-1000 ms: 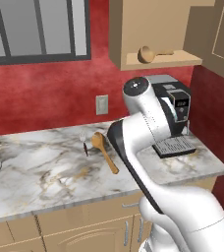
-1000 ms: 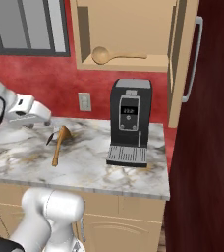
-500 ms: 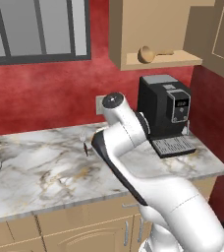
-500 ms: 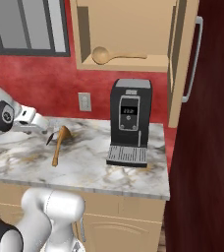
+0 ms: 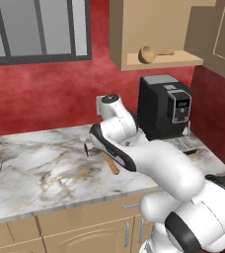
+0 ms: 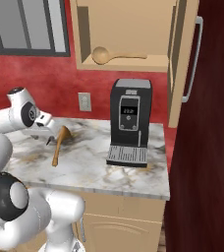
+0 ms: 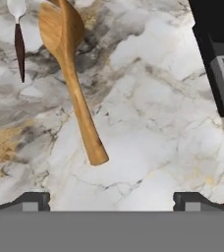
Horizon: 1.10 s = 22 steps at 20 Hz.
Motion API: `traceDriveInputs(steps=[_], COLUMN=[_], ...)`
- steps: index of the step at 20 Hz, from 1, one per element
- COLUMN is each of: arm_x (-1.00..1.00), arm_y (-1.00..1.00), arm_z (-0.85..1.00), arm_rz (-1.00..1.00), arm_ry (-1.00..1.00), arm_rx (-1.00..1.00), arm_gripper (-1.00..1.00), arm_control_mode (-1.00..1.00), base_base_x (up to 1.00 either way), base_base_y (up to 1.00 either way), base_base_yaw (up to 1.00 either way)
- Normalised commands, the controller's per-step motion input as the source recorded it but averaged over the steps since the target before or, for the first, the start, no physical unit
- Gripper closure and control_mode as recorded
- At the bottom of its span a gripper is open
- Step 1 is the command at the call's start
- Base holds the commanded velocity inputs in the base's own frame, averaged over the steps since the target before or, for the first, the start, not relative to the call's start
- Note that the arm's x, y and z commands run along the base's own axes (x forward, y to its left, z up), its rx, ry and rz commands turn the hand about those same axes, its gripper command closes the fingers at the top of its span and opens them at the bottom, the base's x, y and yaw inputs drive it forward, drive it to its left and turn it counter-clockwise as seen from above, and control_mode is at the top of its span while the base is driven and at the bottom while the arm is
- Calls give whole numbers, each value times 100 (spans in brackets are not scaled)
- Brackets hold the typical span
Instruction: Organize the utensils by type. Pick up the wooden spoons from the counter and place them in the open cabinet. Then pick up the metallic utensils from the counter and place them in the open drawer.
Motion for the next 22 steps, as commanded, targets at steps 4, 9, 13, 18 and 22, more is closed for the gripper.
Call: traceDriveInputs(steps=[4, 9, 13, 18, 22], arm_x=[51, 50, 36, 35, 29], arm_y=[1, 5, 6, 4, 12], arm_z=[-50, -47, -45, -33, -29], arm_rz=[3, 3, 2, 4, 2], arm_ry=[4, 0, 0, 0, 0], arm_rx=[0, 0, 0, 1, 0], arm_gripper=[-100, -100, -100, -100, -100], arm_control_mode=[-100, -100, -100, -100, -100], base_base_x=[0, 0, 0, 0, 0], base_base_y=[0, 0, 0, 0, 0], base_base_yaw=[0, 0, 0, 0, 0])
